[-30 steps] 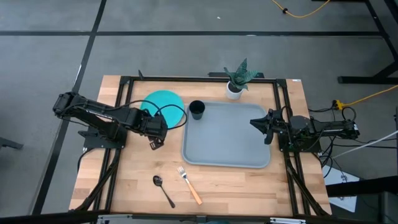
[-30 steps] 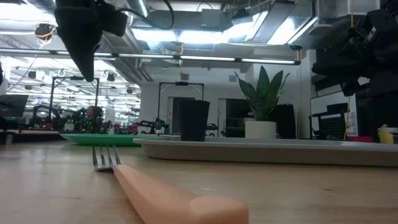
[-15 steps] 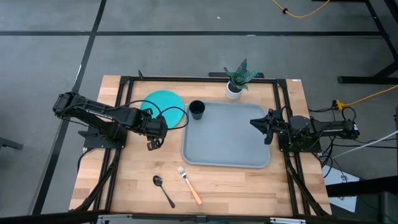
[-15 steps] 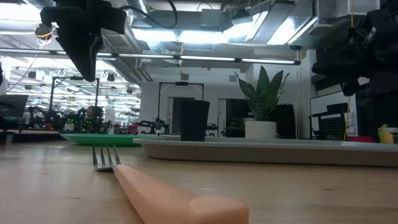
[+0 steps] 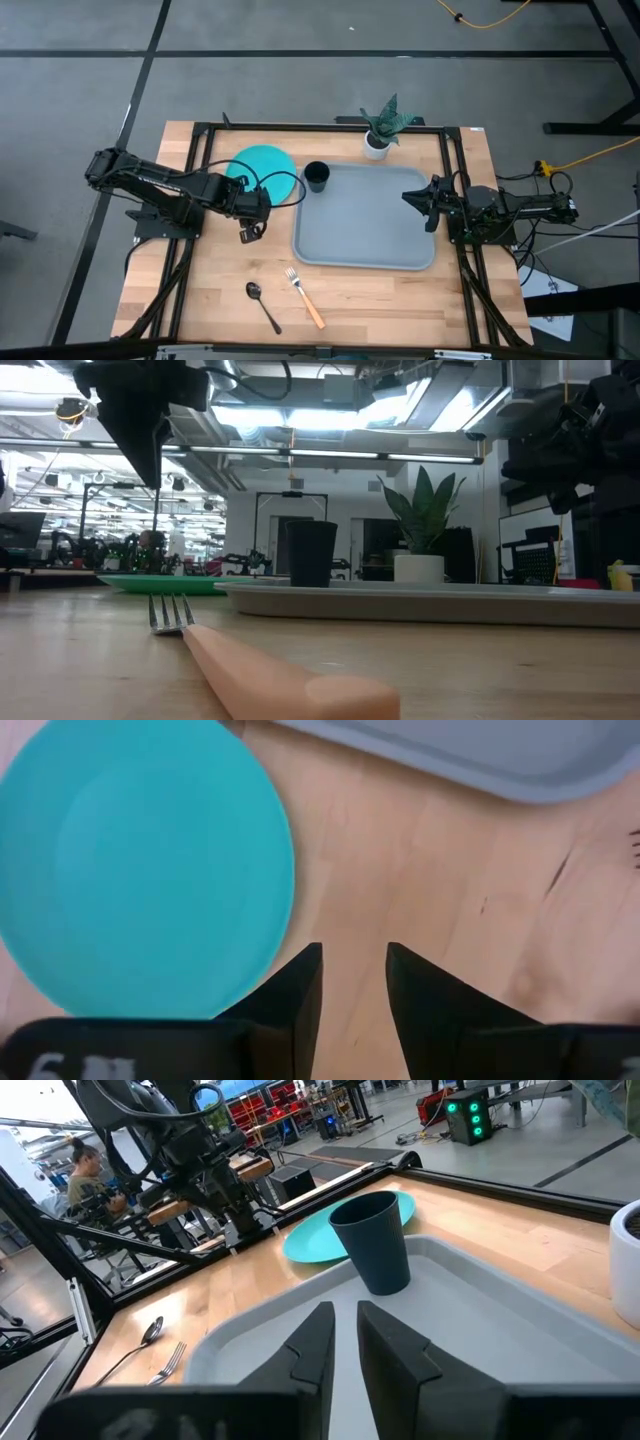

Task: Pick and place plate/cup/fork/spoon on tray
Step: Put the blue plate on the grey tray to the bottom right of the black cup

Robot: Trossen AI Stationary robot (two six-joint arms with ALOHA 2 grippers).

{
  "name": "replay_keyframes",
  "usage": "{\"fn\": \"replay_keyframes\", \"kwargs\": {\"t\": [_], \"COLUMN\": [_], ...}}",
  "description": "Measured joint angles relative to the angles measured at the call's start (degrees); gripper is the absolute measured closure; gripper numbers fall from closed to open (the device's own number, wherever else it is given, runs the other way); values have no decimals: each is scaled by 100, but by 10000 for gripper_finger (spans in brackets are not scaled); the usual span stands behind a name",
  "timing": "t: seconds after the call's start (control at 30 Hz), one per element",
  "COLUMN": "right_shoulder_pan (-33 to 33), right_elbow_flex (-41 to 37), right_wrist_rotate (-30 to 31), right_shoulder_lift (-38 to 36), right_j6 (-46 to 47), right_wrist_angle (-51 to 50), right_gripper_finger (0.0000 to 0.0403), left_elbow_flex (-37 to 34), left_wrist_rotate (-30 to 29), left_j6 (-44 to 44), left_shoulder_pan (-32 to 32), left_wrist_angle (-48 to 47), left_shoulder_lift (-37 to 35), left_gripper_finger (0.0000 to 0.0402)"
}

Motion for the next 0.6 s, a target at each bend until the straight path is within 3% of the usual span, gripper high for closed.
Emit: {"fn": "replay_keyframes", "kwargs": {"t": [0.17,0.33,0.6], "right_shoulder_pan": [0,0,-2], "right_elbow_flex": [0,0,0], "right_wrist_rotate": [0,-1,-2], "right_shoulder_lift": [0,0,0], "right_j6": [-2,-117,-157], "right_wrist_angle": [-2,-4,-2], "right_gripper_finger": [350,350,350], "left_elbow_flex": [-157,-438,-921], "left_wrist_rotate": [45,609,553], "left_j6": [-674,-687,-650], "left_shoulder_pan": [-224,-534,-998], "left_wrist_angle": [12,-1,464], "left_shoulder_lift": [0,0,0], "left_gripper_finger": [296,296,296]}}
